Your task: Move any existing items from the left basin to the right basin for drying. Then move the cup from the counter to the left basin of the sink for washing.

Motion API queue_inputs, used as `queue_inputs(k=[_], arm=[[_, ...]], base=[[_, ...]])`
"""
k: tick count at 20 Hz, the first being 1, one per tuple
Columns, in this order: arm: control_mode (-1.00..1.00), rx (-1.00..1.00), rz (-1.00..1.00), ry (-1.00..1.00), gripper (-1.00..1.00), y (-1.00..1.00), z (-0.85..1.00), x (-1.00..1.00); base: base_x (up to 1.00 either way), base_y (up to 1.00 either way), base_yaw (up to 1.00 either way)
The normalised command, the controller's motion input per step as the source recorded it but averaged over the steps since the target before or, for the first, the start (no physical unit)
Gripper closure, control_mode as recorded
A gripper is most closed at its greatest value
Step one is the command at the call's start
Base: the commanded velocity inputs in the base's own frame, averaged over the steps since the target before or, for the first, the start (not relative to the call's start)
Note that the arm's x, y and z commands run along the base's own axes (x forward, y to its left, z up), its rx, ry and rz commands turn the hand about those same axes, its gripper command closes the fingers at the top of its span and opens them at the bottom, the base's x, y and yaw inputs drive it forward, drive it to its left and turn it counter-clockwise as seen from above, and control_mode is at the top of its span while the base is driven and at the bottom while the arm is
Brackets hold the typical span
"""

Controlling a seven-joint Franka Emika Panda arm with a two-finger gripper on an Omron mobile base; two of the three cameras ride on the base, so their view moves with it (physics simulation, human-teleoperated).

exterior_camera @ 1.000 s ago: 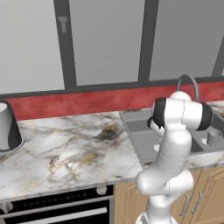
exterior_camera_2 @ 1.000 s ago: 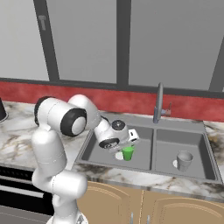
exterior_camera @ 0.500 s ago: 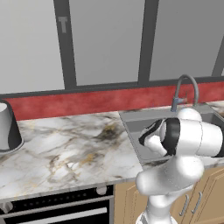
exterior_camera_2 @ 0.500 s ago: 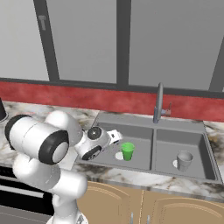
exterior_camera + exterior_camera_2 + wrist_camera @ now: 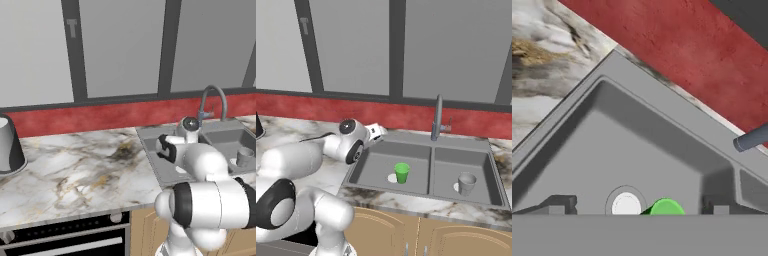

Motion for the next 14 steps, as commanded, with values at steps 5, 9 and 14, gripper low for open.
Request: queue_inputs(k=[5, 9, 14], arm=[[-1.00, 0.02, 0.00, 0.01, -1.00, 0.11, 1.00, -0.01], [-1.00, 0.11, 0.00, 0.02, -1.00, 0.08, 0.89, -0.09], [-1.00, 0.09, 0.00, 0.00, -1.00, 0.29, 0.00, -0.35]], base=[[0.00, 0.00, 0.00], [0.00, 0.00, 0.00], [0.00, 0.00, 0.00]])
